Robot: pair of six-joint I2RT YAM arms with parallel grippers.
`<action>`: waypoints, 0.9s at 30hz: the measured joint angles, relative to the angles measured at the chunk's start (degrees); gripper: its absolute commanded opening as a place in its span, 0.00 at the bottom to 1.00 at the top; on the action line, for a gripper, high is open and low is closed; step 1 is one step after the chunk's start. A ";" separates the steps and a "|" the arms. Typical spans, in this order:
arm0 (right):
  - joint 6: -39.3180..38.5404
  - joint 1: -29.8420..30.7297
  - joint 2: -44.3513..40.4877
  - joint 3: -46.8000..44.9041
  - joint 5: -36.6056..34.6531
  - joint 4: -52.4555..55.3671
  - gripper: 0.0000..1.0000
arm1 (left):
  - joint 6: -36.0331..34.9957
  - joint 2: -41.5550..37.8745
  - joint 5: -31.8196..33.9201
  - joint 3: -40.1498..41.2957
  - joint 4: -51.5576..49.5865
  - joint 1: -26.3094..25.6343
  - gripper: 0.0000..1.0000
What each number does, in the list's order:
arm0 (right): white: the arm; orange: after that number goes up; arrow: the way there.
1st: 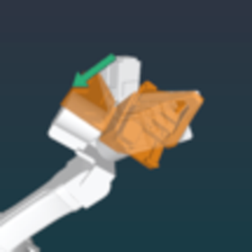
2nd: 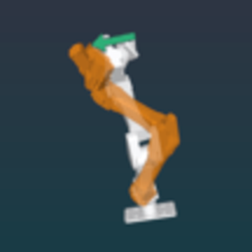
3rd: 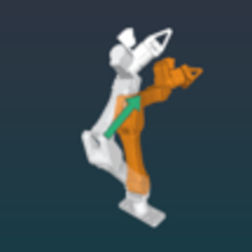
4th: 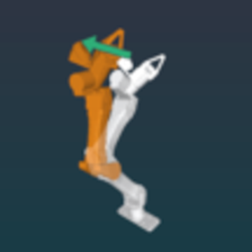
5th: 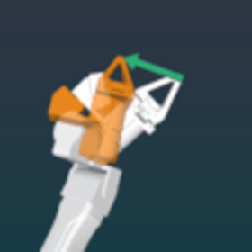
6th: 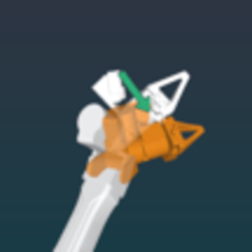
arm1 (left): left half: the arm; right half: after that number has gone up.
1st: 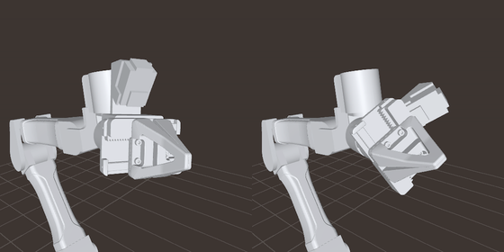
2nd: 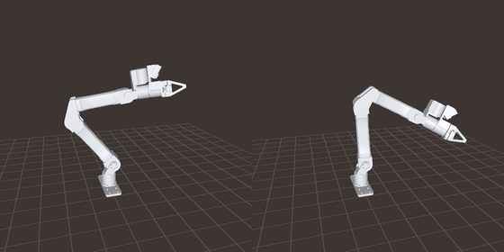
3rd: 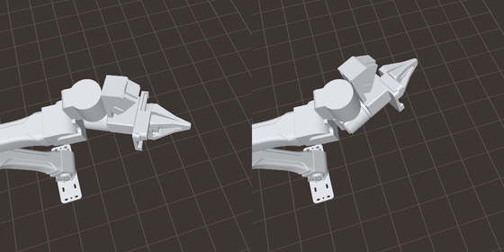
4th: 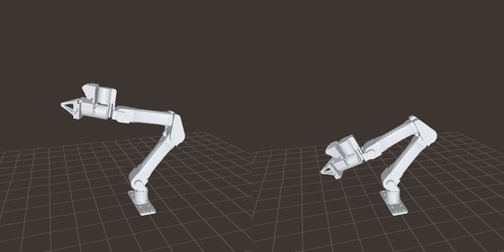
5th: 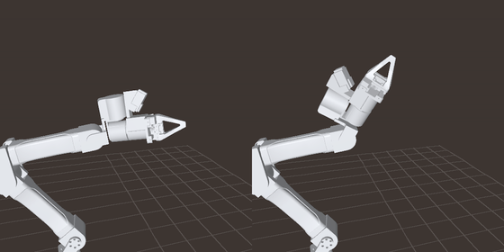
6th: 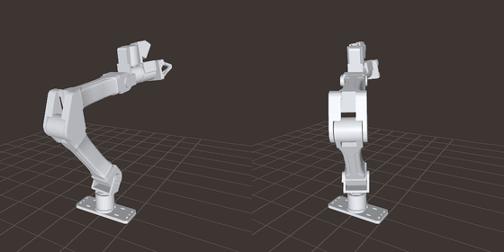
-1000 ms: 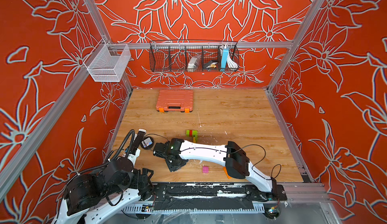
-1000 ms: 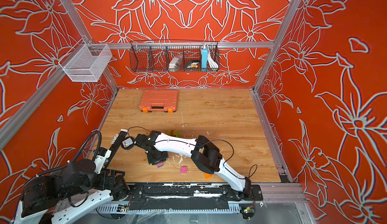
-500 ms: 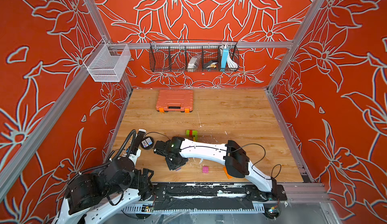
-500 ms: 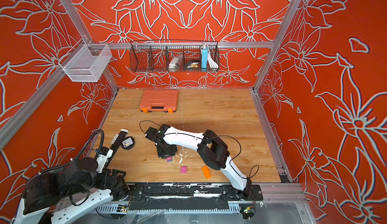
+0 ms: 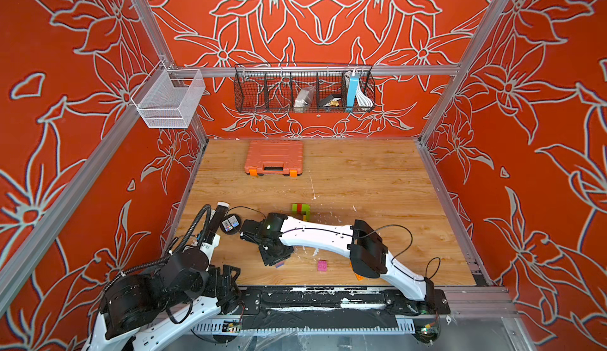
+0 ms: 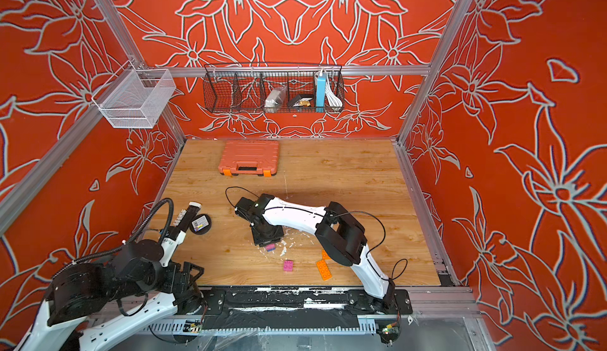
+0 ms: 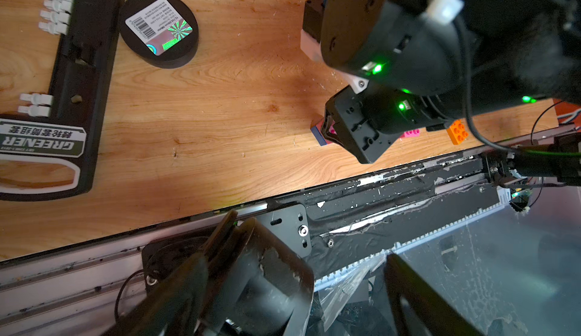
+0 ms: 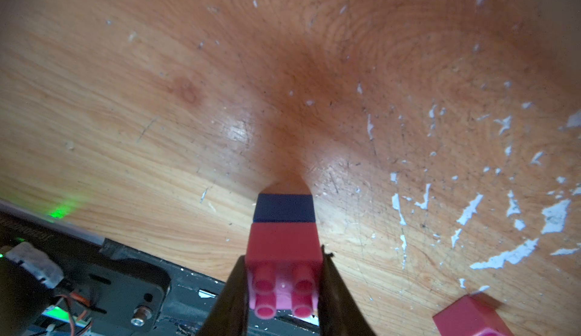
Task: Assemble the letter r with lego
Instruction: Assemble the lego brick with the lego brick.
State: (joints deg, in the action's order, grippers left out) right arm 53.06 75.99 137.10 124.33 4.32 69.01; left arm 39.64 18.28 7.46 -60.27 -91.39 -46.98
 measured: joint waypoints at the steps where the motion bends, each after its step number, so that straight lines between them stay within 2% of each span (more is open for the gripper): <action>1: 0.00 0.00 0.33 0.52 -0.20 0.39 0.00 | 0.00 -0.07 0.02 0.00 0.00 0.00 0.88; 9: 0.00 -0.04 0.79 -0.31 -1.25 0.61 0.00 | -0.20 -0.59 0.00 0.00 -0.02 0.00 0.87; 15: 0.02 -1.68 -0.35 -4.55 1.84 -3.17 0.00 | -0.66 -0.63 -0.02 0.00 -0.02 0.00 0.86; 21: 0.02 -2.82 1.27 -2.21 4.22 -1.64 0.00 | -1.09 -0.63 -0.04 0.07 0.00 0.00 0.84; 27: 0.02 -3.02 1.33 -2.08 4.39 -0.85 0.00 | -1.31 -0.61 -0.04 0.07 0.00 0.00 0.87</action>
State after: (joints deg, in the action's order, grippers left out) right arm 53.08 72.97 138.43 122.26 8.71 68.16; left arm 38.33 17.67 7.42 -60.20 -91.39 -46.98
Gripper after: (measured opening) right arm 0.321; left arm 0.858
